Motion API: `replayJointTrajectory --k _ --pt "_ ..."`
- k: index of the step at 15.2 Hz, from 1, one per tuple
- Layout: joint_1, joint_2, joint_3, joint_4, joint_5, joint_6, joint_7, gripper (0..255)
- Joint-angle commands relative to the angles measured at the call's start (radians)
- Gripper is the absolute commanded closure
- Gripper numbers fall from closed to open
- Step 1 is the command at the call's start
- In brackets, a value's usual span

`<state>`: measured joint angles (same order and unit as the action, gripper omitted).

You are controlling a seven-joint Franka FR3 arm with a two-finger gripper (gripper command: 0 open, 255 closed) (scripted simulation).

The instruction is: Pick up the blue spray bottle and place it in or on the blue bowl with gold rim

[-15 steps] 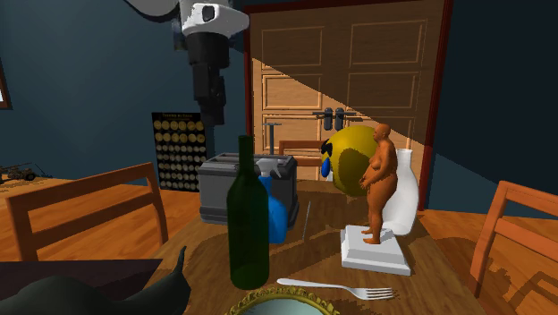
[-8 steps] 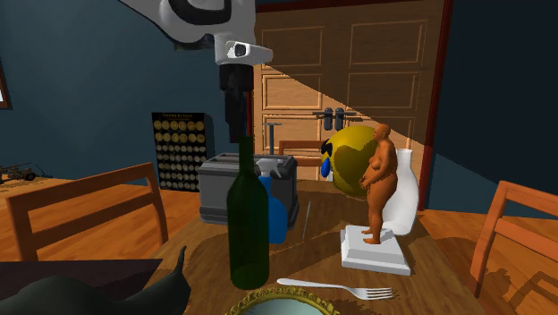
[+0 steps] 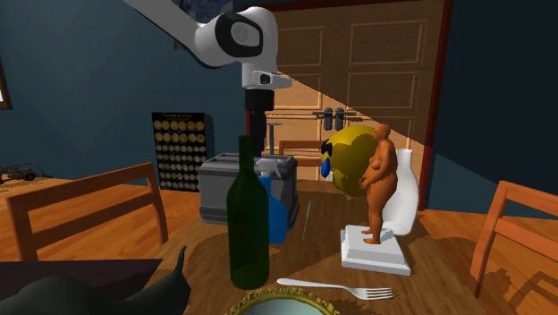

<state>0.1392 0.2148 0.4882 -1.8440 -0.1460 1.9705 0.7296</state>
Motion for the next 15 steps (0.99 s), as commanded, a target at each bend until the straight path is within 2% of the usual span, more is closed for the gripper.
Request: replayJointTrajectory --k 1,7,14,15 --pt "0.005 0.022 -0.002 0.001 -0.011 0.017 0.011 0" --pt "0.006 0.047 -0.008 -0.045 -0.028 0.085 0.022 0" --pt "0.006 0.047 -0.008 -0.045 -0.028 0.084 0.022 0" --pt "0.006 0.047 -0.008 -0.045 -0.028 0.084 0.022 255"
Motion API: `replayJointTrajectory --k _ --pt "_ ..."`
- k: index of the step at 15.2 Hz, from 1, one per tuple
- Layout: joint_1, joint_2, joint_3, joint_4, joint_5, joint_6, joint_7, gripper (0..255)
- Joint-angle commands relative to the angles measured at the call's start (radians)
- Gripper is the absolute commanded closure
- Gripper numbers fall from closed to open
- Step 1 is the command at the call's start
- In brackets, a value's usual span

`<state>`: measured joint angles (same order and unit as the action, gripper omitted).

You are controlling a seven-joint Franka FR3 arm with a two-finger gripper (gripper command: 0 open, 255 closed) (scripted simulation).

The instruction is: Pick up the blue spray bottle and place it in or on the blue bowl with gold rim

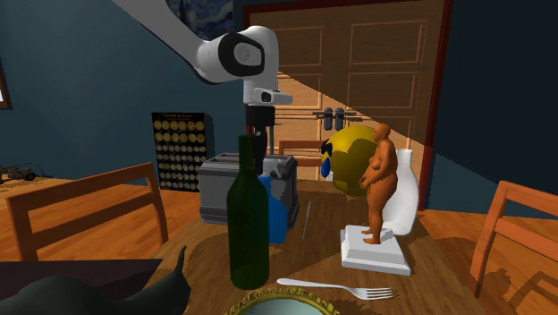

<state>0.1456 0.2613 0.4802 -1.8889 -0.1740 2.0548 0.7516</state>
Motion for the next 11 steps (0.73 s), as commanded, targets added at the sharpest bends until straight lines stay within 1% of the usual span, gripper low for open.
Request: replayJointTrajectory --k 1,9,11 --pt "0.000 0.000 0.000 0.000 0.000 0.000 0.000 255" --pt "0.000 0.000 0.000 0.000 0.000 0.000 0.000 255" --pt "-0.002 -0.012 0.002 0.013 0.007 -0.023 -0.005 255"
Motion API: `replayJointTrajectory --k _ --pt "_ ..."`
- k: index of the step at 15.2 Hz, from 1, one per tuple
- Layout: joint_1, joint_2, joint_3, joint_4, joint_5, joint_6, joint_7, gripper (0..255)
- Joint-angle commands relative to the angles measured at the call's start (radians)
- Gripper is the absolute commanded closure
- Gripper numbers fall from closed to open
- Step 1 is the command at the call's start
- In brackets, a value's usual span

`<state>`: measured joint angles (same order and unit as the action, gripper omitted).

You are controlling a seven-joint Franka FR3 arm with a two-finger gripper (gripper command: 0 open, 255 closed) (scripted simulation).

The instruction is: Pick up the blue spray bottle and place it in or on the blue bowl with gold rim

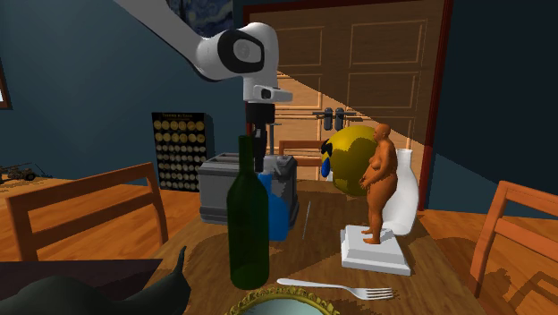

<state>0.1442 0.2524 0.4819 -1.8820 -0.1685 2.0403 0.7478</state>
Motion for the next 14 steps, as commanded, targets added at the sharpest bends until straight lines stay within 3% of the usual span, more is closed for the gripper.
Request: replayJointTrajectory --k 1,14 --pt "-0.001 -0.008 0.002 0.013 0.005 -0.020 -0.004 255" --pt "-0.006 -0.062 0.011 0.126 0.040 -0.178 -0.031 255"
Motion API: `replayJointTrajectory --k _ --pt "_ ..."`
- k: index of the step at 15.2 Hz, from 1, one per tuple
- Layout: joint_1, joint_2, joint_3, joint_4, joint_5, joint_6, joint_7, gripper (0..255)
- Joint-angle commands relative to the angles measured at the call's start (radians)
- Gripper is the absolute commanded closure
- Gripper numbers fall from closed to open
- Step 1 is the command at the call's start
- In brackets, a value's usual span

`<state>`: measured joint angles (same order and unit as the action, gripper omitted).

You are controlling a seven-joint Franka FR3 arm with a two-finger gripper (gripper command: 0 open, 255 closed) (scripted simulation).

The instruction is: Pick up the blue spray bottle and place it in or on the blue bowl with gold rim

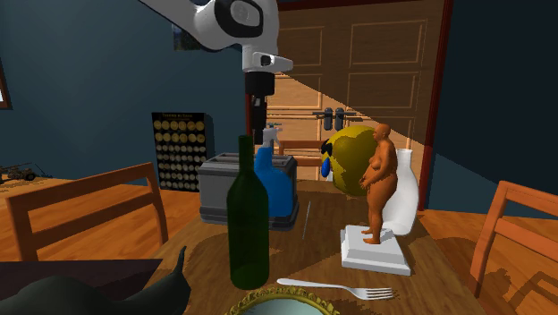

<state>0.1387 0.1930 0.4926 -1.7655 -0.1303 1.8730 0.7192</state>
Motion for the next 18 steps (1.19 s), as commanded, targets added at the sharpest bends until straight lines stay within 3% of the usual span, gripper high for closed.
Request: replayJointTrajectory --k 1,17,18 --pt "-0.001 -0.005 0.000 0.019 0.003 -0.024 -0.004 255" --pt "0.006 -0.014 0.006 0.215 0.012 -0.227 -0.017 255" --pt "-0.011 -0.037 -0.002 0.197 0.023 -0.227 -0.042 255"
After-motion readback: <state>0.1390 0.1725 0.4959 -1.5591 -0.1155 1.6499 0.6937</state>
